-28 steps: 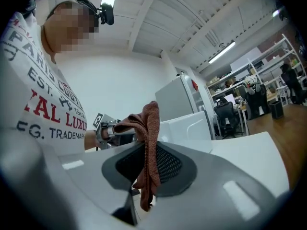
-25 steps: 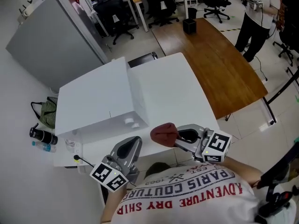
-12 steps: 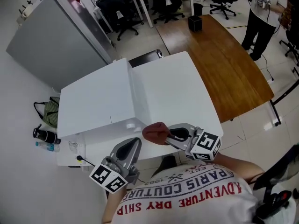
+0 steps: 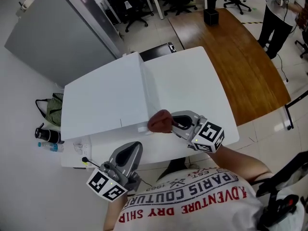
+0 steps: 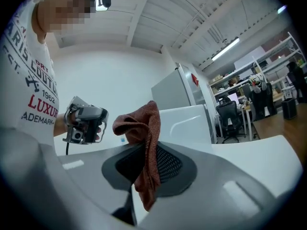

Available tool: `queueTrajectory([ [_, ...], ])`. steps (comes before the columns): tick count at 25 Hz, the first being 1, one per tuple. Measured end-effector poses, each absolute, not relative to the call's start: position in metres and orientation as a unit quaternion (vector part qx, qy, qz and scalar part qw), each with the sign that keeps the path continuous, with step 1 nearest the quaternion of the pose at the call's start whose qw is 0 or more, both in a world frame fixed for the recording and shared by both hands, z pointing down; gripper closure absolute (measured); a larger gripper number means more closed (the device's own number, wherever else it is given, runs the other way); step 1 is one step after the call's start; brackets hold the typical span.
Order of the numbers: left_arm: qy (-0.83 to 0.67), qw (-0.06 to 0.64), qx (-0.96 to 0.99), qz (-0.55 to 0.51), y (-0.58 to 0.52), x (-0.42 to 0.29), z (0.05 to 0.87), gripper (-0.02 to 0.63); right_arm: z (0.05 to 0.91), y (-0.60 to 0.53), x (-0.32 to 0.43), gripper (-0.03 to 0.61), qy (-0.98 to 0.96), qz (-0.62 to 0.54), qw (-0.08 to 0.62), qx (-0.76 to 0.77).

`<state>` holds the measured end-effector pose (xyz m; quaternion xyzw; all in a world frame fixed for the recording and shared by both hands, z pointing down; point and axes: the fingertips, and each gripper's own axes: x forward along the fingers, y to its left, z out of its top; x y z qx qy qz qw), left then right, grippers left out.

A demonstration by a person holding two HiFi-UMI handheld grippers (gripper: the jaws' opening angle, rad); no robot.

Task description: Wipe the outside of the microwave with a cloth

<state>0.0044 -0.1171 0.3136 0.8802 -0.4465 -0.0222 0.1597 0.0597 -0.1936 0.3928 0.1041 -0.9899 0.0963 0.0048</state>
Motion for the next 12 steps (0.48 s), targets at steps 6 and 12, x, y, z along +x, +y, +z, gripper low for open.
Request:
queueTrajectory([
  [6, -0.457, 0.171, 0.872, -0.036, -0.123, -0.022, 0.311, 0.607, 0.393, -0.226, 0.042, 0.532, -0.987, 0.103, -0.004, 0.119],
  [12, -0.467, 0.170, 0.867, -0.038, -0.129, -0.054, 0.300, 0.607, 0.387, -0.284, 0.026, 0.532, -0.985, 0.089, -0.007, 0.150],
])
